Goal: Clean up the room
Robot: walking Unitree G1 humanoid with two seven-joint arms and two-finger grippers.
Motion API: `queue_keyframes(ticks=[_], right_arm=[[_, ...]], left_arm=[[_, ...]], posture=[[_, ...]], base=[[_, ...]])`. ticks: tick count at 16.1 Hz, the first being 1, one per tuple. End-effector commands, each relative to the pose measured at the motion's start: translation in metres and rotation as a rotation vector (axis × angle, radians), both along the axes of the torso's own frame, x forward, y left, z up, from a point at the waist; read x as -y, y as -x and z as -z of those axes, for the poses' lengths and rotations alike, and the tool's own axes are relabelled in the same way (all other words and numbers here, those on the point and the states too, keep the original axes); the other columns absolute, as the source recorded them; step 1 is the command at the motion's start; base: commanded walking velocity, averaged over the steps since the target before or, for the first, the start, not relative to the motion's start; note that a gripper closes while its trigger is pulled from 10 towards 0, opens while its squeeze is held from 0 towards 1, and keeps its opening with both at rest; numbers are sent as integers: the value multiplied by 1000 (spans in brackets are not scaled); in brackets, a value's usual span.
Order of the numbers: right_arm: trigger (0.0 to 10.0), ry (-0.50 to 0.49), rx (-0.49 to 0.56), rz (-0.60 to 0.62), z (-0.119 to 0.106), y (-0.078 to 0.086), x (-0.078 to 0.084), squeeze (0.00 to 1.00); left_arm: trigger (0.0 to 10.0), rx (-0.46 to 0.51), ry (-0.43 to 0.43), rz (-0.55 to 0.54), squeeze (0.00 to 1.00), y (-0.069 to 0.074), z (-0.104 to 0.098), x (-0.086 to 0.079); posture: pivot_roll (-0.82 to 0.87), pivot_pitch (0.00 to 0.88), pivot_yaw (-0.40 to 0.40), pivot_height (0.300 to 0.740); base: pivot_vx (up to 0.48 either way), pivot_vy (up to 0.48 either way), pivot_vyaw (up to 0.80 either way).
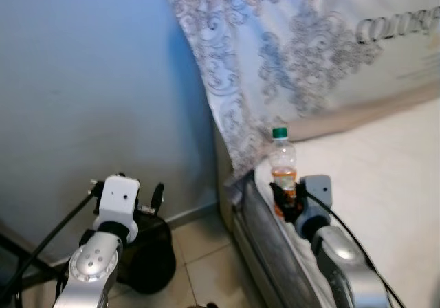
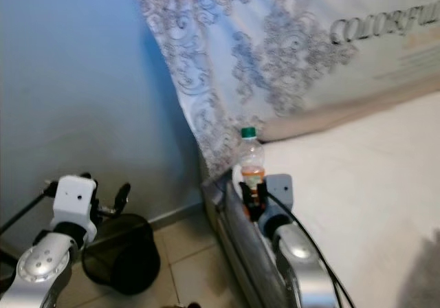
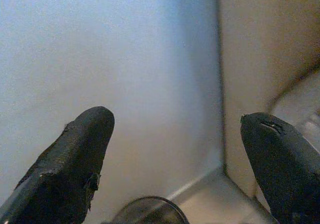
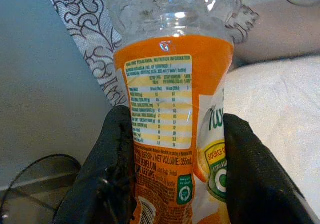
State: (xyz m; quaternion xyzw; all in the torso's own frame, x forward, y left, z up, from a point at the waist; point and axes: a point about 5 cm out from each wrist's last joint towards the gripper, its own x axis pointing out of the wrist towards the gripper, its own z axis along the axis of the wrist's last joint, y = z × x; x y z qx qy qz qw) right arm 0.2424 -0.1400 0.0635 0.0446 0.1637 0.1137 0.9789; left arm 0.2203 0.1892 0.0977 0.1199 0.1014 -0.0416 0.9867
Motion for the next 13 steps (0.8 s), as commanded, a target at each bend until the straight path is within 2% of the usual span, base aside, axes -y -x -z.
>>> queue_keyframes(ticks=[1, 10, 12, 13], right_arm=[[10000, -12, 8, -23, -3, -4, -7, 0], [10000, 9, -12, -91, 0, -5, -11, 0], [10000, 18, -15, -104, 0, -6, -12, 0], [10000, 32, -11, -118, 0, -6, -13, 0]], left_arm=[[10000, 12, -11, -16, 0, 0, -3, -4], [10000, 19, -8, -13, 0, 0, -6, -3], [10000, 19, -1, -3, 0, 1, -6, -2], [10000, 20, 1, -1, 0, 1, -6, -1]], posture=[[88, 0, 36, 740], [96, 0, 26, 740], [99, 0, 23, 740], [100, 0, 23, 740]], base=[[0, 0, 800], [0, 0, 800], [287, 0, 800], [322, 0, 0]])
